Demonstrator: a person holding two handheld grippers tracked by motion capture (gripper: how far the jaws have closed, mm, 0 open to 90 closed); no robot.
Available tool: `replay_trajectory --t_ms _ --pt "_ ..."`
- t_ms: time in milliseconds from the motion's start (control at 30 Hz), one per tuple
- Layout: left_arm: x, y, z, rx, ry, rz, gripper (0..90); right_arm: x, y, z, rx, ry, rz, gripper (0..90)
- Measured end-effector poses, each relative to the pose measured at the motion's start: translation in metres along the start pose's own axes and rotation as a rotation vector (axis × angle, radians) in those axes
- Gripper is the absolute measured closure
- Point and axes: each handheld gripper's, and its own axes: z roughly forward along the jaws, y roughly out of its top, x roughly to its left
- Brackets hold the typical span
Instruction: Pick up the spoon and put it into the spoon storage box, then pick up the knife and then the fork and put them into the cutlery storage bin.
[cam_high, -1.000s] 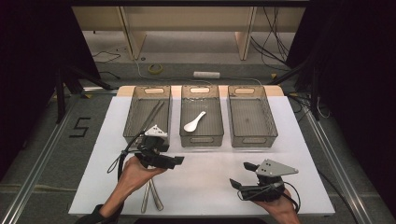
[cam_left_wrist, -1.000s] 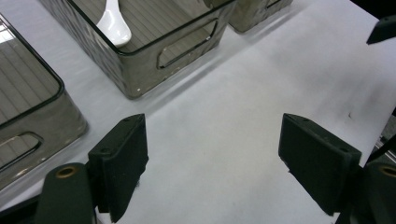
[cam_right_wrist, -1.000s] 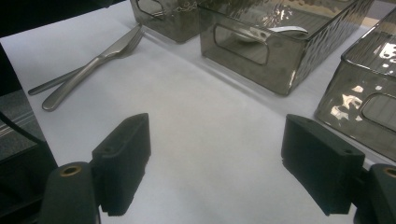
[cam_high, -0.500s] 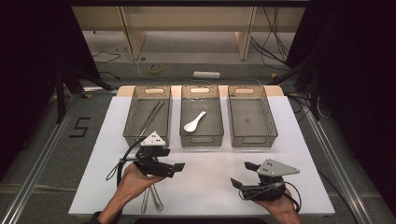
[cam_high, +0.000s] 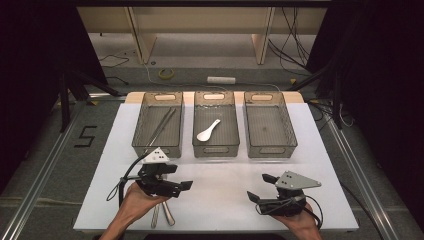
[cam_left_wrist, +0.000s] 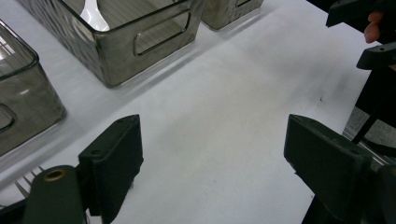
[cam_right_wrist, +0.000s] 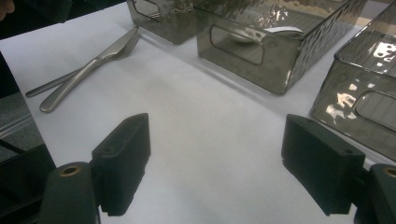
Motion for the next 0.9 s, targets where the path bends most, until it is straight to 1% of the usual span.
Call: replay_trajectory --t_ms 167,267,367,400,500,533,600,700,733,833,900 --pt "-0.001 -0.004 0.002 0.041 0.002 0.010 19.0 0.000 0.000 0.000 -0.001 0.001 -0.002 24.8" --pt "-0.001 -0.007 0.001 0.051 0.013 0.011 19.0 0.001 0.001 0.001 -0.003 0.001 -0.006 24.8" --pt "0.001 -0.008 0.000 0.066 0.014 0.001 19.4 0.001 0.000 0.001 0.005 0.002 -0.004 24.8" --pt "0.001 -0.009 0.000 0.080 0.017 0.004 19.5 0.001 0.000 0.001 0.003 0.001 -0.003 24.8" --pt "0.005 -0.013 0.003 0.124 0.035 -0.007 20.8 -0.001 -0.001 -0.001 0.001 -0.001 0.002 24.8" --pt "0.007 -0.015 0.005 0.143 0.042 -0.007 20.8 -0.001 -0.001 -0.001 0.001 -0.002 0.002 24.8" --pt "0.011 -0.018 0.008 0.198 0.053 -0.023 21.2 0.000 0.000 0.000 0.002 0.000 -0.002 24.8" --pt "0.014 -0.022 0.011 0.249 0.068 -0.029 22.2 0.001 0.000 0.001 0.007 -0.001 -0.007 24.8" --pt "0.014 -0.023 0.012 0.263 0.070 -0.034 22.7 0.001 0.000 0.000 0.005 0.000 -0.008 24.8" --pt "0.014 -0.025 0.014 0.320 0.081 -0.023 24.9 0.001 0.000 0.000 0.003 -0.001 -0.008 24.8" --pt "0.014 -0.027 0.016 0.342 0.070 -0.030 26.6 0.001 -0.001 0.000 0.008 -0.003 -0.007 24.8"
